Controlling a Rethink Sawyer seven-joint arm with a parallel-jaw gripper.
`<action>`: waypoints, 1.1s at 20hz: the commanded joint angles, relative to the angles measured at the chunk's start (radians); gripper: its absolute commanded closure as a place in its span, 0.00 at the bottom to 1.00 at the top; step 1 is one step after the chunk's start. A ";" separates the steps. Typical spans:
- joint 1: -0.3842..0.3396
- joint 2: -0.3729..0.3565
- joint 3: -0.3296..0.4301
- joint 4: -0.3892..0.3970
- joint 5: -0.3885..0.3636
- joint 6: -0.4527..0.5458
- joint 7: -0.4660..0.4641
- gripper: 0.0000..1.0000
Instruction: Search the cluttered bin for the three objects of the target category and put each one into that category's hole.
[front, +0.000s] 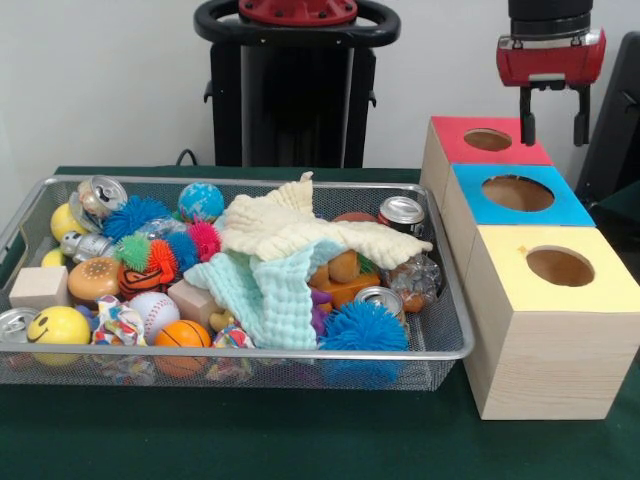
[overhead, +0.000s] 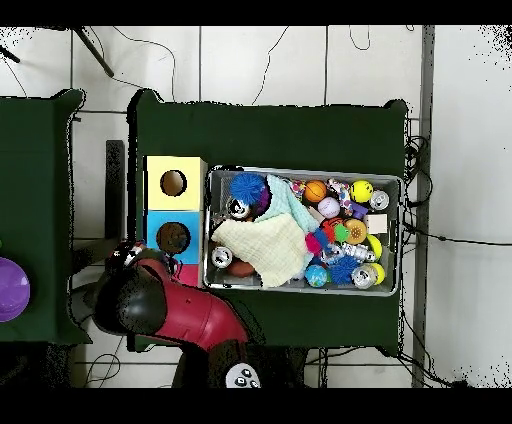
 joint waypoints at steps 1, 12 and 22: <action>-0.223 0.021 0.202 0.057 0.011 -0.075 0.225 0.00; -0.565 0.086 0.381 0.172 -0.223 -0.134 0.145 0.00; -0.528 0.136 0.305 0.115 -0.307 -0.168 0.142 0.00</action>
